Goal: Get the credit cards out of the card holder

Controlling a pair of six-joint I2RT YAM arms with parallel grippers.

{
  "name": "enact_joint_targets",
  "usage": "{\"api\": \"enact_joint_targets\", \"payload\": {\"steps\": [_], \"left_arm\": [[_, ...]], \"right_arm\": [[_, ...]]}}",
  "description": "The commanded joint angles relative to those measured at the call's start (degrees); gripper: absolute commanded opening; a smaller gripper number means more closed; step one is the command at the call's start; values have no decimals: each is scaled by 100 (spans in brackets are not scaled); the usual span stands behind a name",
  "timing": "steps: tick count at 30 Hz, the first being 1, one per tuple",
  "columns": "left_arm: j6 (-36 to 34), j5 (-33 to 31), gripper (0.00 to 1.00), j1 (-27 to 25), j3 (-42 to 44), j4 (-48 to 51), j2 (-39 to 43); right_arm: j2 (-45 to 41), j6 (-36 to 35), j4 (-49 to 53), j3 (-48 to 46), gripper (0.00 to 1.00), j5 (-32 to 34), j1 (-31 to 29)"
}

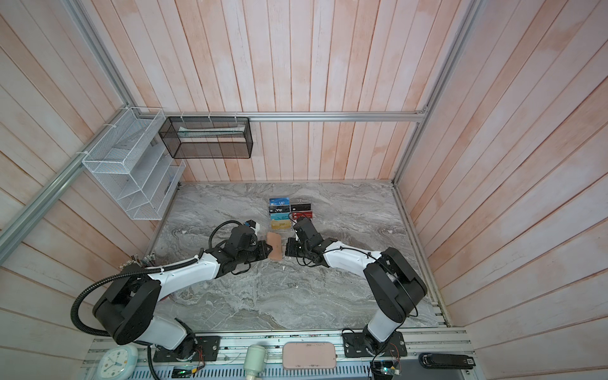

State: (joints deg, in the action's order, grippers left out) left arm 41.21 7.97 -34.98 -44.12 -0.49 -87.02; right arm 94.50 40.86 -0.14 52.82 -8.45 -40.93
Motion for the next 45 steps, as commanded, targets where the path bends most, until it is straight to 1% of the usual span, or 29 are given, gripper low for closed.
{"api": "enact_joint_targets", "payload": {"steps": [1, 3, 12, 13, 16, 24, 34, 38, 43, 45], "left_arm": [[12, -137, 4, 18, 96, -171, -93], [-8, -138, 12, 18, 80, -153, -147], [27, -111, 16, 13, 162, -226, -290], [27, -116, 18, 1, 182, -236, -287], [27, -138, 26, 1, 183, -214, -286], [36, -173, 35, 7, 167, -127, -241], [19, -225, 42, 8, 138, 49, 49], [70, -74, 43, 3, 139, 67, 166], [172, 85, 49, 0, 132, 27, 256], [203, 175, 49, 5, 123, 1, 289]], "right_arm": [[-98, 45, -51, -114, 0, -86, 23], [-73, 39, -33, -118, 0, -87, 30], [-23, 123, -154, -297, 0, -78, 46], [-20, 124, -170, -315, 0, -82, 53], [25, 124, -178, -333, 0, -94, 62], [59, 131, -223, -333, 0, -122, 95], [93, 137, -321, -431, 0, -192, 163], [159, 124, -348, -430, 0, -227, 195], [195, 45, -324, -454, 0, -172, 215], [216, 12, -303, -457, 0, -140, 231]]}}
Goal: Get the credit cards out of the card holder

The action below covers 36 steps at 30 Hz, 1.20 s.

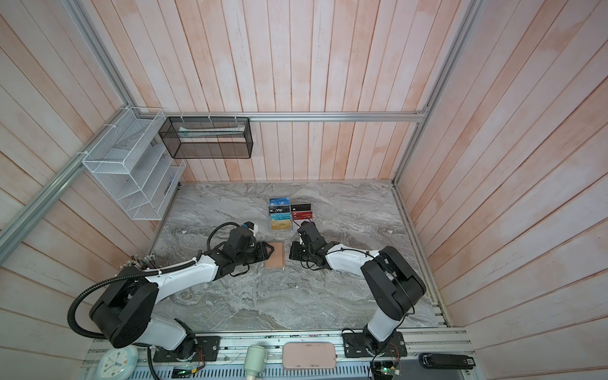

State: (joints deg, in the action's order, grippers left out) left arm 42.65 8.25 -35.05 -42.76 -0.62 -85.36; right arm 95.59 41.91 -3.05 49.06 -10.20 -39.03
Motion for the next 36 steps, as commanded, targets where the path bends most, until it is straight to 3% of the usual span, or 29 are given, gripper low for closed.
{"api": "enact_joint_targets", "payload": {"steps": [1, 7, 22, 29, 36], "left_arm": [[82, 189, 50, 8, -7, 1, 132], [120, 326, 58, 7, -30, 28, 182], [577, 919, 62, 7, -102, -528, -240], [721, 1033, 70, 75, -36, -710, -374], [930, 1253, 71, 304, 266, -969, -303]], "right_arm": [[122, -120, 24, -81, 0, 75, 49], [92, -235, 156, -81, 1, 302, 44], [-380, -291, 240, -89, 37, 233, 87], [-716, -175, 22, -211, 52, 124, 102], [-872, 114, -410, -291, 75, -178, 113]]}}
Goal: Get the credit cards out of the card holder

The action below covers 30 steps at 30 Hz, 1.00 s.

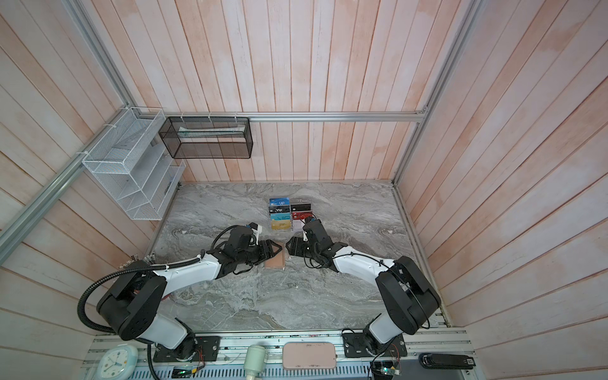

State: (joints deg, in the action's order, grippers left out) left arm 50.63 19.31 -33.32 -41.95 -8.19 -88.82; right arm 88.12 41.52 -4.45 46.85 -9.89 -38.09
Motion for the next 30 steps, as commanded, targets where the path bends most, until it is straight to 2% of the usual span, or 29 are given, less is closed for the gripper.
{"api": "enact_joint_targets", "payload": {"steps": [1, 5, 9, 10, 14, 23, 30], "left_arm": [[155, 185, 71, 215, 255, -236, 93], [104, 268, 77, 503, 401, -126, 373], [61, 364, 88, 726, 481, 25, 720], [61, 380, 94, 768, 508, 52, 793], [146, 580, 100, 969, 676, 37, 994], [320, 966, 100, 1363, 1068, 1, 1261], [377, 1060, 100, 1406, 1168, 30, 1437]], "right_arm": [[-107, 199, -346, -72, 79, -263, 19], [18, 356, -634, -53, 83, -610, -5], [94, 501, -897, -41, 86, -717, -140], [115, 529, -937, -29, 87, -723, -191], [287, 639, -1072, -5, 89, -784, -356], [524, 855, -1342, -225, 92, -761, -664], [730, 894, -1510, -387, 95, -836, -683]]}}
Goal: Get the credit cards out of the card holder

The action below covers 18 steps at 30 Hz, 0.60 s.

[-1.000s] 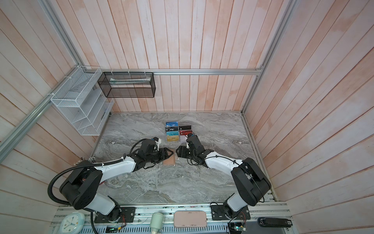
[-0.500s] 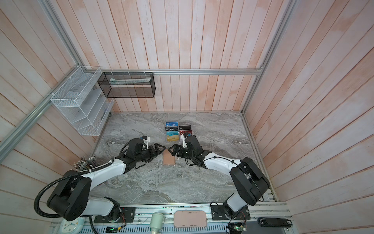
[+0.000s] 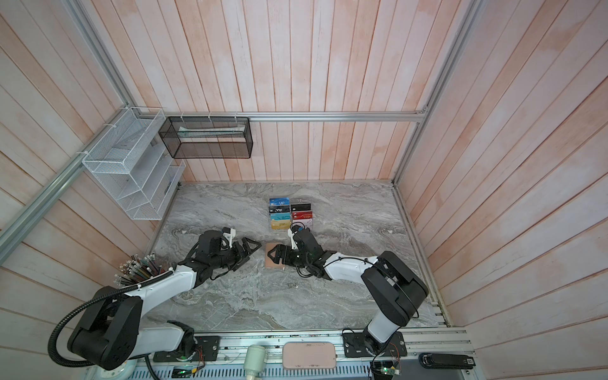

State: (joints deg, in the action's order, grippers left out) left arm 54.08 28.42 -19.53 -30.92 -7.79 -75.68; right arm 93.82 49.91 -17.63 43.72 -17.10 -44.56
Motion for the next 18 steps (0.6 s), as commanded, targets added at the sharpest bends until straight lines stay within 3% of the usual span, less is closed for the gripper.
{"api": "enact_joint_targets", "payload": {"steps": [1, 18], "left_arm": [[30, 182, 100, 24, 53, 8, 121], [67, 607, 100, 410, 356, 63, 425]], "right_arm": [[212, 64, -208, -59, 95, -133, -44], [709, 57, -97, 455, 96, -109, -236]]}}
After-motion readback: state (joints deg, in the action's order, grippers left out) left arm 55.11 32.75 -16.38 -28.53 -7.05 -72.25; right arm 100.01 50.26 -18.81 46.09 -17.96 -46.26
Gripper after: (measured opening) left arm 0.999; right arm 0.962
